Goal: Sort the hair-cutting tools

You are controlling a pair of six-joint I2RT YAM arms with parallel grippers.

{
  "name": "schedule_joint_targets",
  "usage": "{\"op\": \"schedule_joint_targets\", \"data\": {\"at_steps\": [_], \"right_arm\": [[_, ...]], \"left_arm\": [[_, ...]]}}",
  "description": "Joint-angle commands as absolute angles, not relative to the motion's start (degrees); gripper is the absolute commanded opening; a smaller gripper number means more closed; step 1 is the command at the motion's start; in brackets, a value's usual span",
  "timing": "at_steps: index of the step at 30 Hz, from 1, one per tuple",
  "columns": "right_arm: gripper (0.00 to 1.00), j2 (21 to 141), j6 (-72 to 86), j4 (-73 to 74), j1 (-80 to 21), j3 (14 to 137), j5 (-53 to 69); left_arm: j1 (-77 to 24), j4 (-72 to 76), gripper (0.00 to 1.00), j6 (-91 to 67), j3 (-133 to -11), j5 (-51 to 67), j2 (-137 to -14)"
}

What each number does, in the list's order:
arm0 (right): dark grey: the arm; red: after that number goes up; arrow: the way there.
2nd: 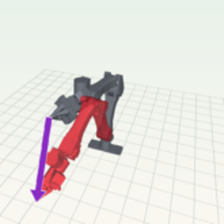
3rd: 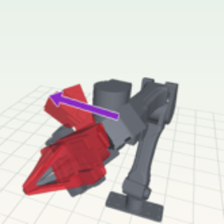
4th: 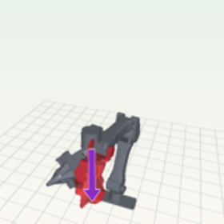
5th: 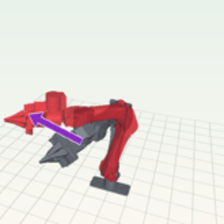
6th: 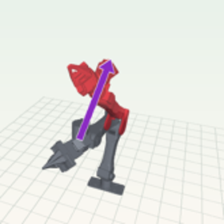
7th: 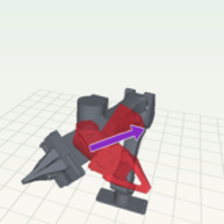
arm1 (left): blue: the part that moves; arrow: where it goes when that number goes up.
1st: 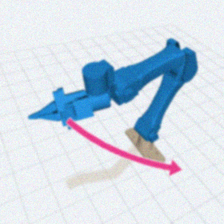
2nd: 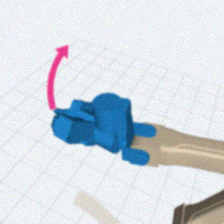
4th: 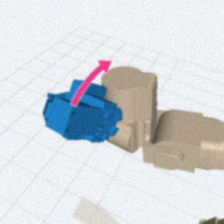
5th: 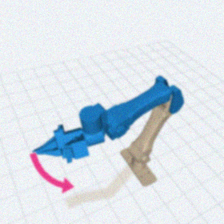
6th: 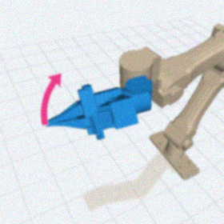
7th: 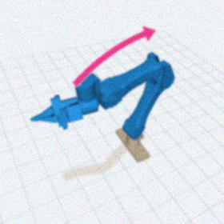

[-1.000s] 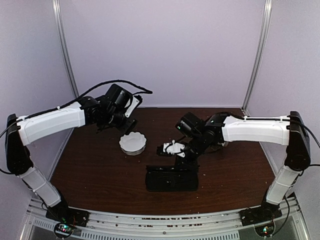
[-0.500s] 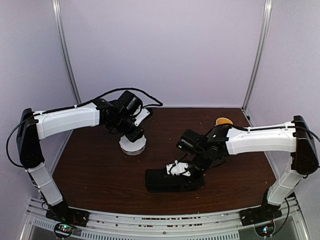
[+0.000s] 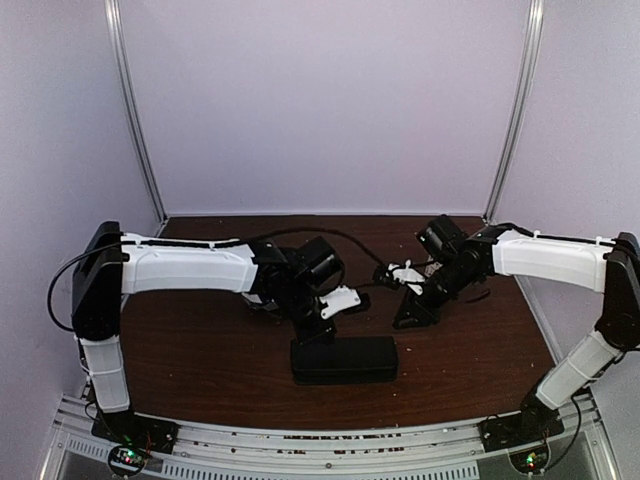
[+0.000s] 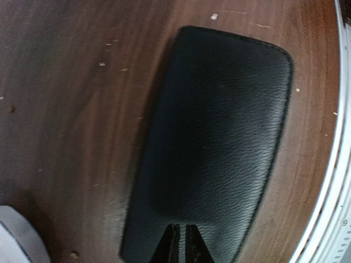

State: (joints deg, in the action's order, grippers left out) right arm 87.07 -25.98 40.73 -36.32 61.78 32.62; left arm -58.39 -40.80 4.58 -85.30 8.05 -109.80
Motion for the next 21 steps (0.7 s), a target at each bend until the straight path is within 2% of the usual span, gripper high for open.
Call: {"op": "schedule_joint_targets", "data": {"at_steps": [1,9,21], "right_arm": [[0.27,89.65,-21.60,37.41,-34.79,60.22,33.00],[0.31,99.17,-21.27,39.85,-34.94,60.70,37.00],[0.29,106.02,-22.59,44.47,-38.90,65.56,40.07]], "left_arm": [[-59.86,-41.17,0.07,3.69,-87.00,13.09,-112.44],[-61.27,-44.77,0.02,2.39,-86.80,10.37,-117.51],[-61.70,-39.23,0.00,-3.91,-75.13,7.43,-112.27]]}}
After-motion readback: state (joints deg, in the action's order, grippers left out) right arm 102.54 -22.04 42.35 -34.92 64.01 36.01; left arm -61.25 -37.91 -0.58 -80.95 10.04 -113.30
